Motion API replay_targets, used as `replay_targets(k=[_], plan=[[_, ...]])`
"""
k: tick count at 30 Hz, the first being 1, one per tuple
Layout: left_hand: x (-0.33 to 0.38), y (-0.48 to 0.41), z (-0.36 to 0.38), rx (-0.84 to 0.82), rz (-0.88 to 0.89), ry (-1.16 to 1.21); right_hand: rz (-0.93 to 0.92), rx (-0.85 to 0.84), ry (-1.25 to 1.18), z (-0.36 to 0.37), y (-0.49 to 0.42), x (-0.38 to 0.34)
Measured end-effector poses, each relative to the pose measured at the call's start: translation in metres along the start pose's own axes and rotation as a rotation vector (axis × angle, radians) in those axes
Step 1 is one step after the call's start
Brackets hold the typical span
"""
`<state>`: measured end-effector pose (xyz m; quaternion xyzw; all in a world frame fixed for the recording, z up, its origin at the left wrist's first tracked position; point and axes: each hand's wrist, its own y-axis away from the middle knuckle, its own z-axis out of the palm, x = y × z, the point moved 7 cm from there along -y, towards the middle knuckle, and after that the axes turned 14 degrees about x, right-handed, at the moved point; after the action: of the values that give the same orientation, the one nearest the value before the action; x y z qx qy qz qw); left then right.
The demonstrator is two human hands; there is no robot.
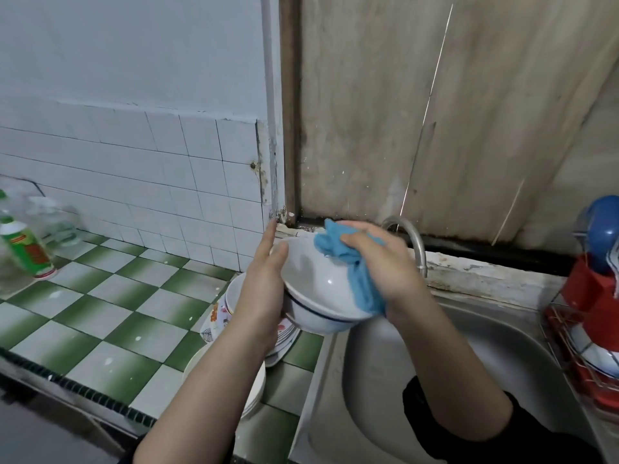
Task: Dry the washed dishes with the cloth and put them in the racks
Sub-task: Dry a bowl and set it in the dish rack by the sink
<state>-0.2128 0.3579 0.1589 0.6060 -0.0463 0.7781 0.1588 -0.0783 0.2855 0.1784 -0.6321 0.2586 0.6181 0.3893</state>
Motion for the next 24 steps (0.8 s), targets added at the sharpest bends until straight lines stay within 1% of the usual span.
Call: replay_targets(k=[1,2,3,5,7,8,9,11,12,13,14,16,18,19,20,21,22,23,24], plan=[[0.003,0.003,0.003,-0.016,0.104,-0.055,0.096,-0.028,0.1,0.008,0.002,0.013],[0.004,0.006,0.005,-0.029,0.176,-0.089,0.148,-0.065,0.166,0.017,0.008,0.022],[0.003,0.009,0.007,-0.046,0.204,-0.111,0.159,-0.105,0.188,0.026,0.015,0.029],[-0.002,0.007,0.007,-0.061,0.201,-0.135,0.114,-0.193,0.125,0.04,0.032,0.033],[-0.001,0.004,0.0,-0.058,0.197,-0.099,0.06,-0.357,0.089,0.047,0.049,0.027],[0.0,0.002,-0.005,-0.049,0.202,-0.078,0.017,-0.438,0.126,0.047,0.055,0.022],[0.004,0.0,-0.011,-0.043,0.216,-0.067,-0.059,-0.521,0.235,0.044,0.057,0.017],[0.009,-0.002,-0.02,-0.047,0.233,-0.075,-0.307,-0.666,0.661,0.038,0.059,0.011],[0.011,-0.003,-0.021,-0.064,0.229,-0.082,-0.422,-0.697,0.855,0.033,0.059,0.009],[0.012,-0.002,-0.023,-0.08,0.218,-0.08,-0.512,-0.679,0.982,0.028,0.059,0.005],[0.012,-0.001,-0.023,-0.1,0.203,-0.073,-0.567,-0.595,1.041,0.024,0.059,-0.001],[0.009,0.004,-0.018,-0.165,0.182,-0.07,-0.591,-0.31,0.993,0.013,0.05,-0.012],[0.006,0.011,-0.011,-0.209,0.186,-0.07,-0.611,-0.018,0.877,0.005,0.045,-0.015],[0.006,0.013,-0.01,-0.212,0.202,-0.078,-0.59,0.039,0.779,0.005,0.042,-0.012],[0.007,0.013,-0.01,-0.209,0.225,-0.086,-0.532,-0.01,0.643,0.009,0.041,-0.007],[0.009,0.012,-0.011,-0.206,0.246,-0.091,-0.445,-0.146,0.531,0.019,0.043,-0.001],[0.013,0.011,-0.014,-0.2,0.265,-0.095,-0.36,-0.302,0.512,0.028,0.05,0.004],[0.017,0.008,-0.018,-0.183,0.275,-0.112,-0.327,-0.447,0.525,0.035,0.06,0.007],[0.019,0.006,-0.022,-0.171,0.276,-0.131,-0.396,-0.554,0.595,0.039,0.067,0.006]])
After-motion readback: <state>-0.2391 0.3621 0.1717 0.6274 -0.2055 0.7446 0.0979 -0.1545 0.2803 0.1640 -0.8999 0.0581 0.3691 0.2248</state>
